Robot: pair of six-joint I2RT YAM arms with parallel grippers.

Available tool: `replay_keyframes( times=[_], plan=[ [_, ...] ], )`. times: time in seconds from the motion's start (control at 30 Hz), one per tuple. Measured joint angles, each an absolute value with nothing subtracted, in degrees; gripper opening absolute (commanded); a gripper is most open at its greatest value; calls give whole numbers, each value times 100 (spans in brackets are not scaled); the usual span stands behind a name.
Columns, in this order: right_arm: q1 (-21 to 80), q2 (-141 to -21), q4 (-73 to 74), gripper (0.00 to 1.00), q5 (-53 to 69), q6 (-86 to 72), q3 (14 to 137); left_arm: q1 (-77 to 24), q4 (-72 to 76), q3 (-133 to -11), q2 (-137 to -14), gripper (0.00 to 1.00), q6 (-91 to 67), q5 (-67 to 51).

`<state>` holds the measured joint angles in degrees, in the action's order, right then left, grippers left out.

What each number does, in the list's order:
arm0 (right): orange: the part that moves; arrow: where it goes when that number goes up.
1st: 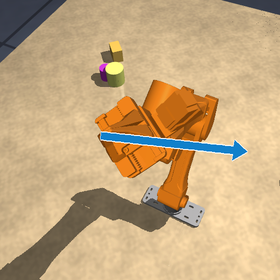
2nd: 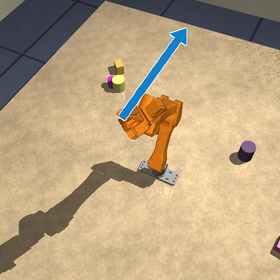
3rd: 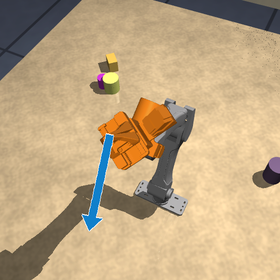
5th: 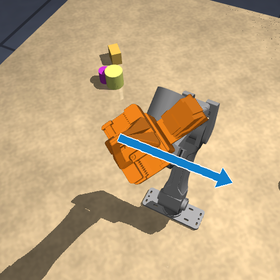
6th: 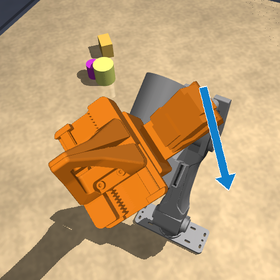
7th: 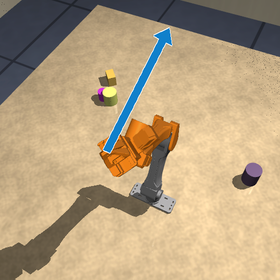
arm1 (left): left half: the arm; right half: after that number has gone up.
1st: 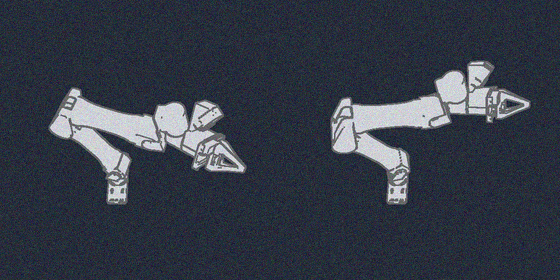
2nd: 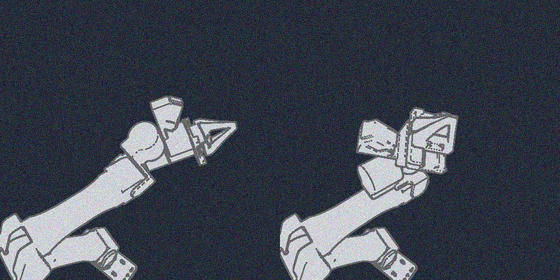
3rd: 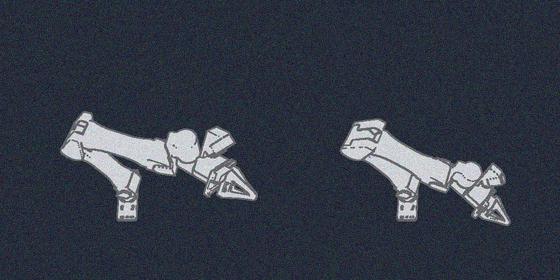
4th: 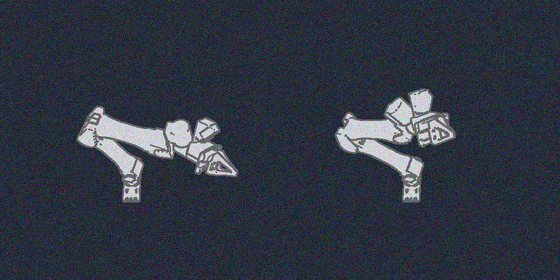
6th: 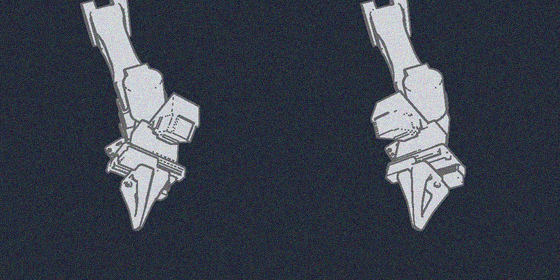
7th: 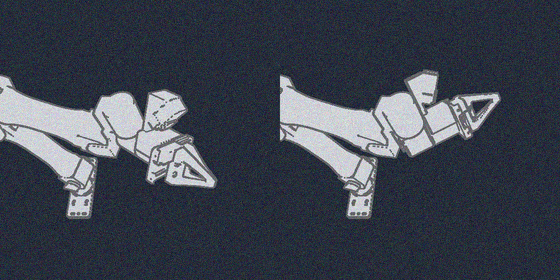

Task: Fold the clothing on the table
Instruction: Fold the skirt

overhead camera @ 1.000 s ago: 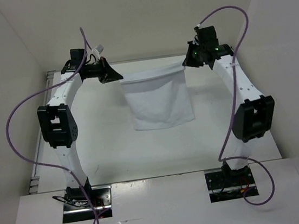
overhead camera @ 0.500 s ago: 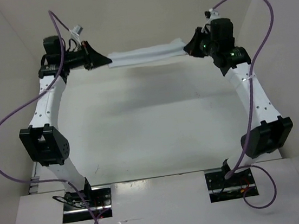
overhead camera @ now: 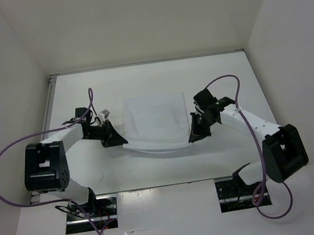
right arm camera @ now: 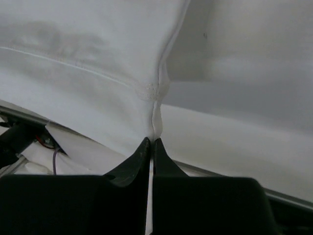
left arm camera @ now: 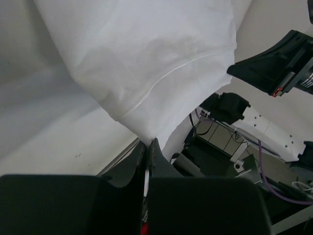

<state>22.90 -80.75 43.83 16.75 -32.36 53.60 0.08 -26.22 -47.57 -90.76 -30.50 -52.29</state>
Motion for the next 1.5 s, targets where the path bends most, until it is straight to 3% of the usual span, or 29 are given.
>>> replay_keyframes(
  times=[0.37, 0.6, 0.8, 1.33, 1.43, 1.47, 1.5],
  plan=[
    [2414, -7223, 5406, 0, 1863, -3723, 5419, 8, -3516, -4550, -8530, 1, -2530, -5551],
    [1968, -7303, 5312, 0, 1579, -3750, 6025, 67, -3131, -5472, -8556, 1, -2947, -5485],
    [1437, -7946, 4689, 0, 1566, -3688, 6053, 80, -2344, -5946, -9155, 1, -3527, -5374],
    [1232, -9644, 3857, 0, 1629, -3393, 7113, 102, -1765, -6670, -10440, 0, -3962, -4910],
    [1232, -9981, 3822, 7, 1627, -3330, 7288, 104, -1712, -6866, -10825, 9, -4040, -4869],
    [1232, -10114, 3809, 20, 1621, -3312, 7373, 106, -1682, -6963, -10986, 27, -4073, -4851],
    [1232, -10215, 3800, 27, 1601, -3321, 7443, 106, -1640, -7043, -11102, 38, -4073, -4836]
  ],
)
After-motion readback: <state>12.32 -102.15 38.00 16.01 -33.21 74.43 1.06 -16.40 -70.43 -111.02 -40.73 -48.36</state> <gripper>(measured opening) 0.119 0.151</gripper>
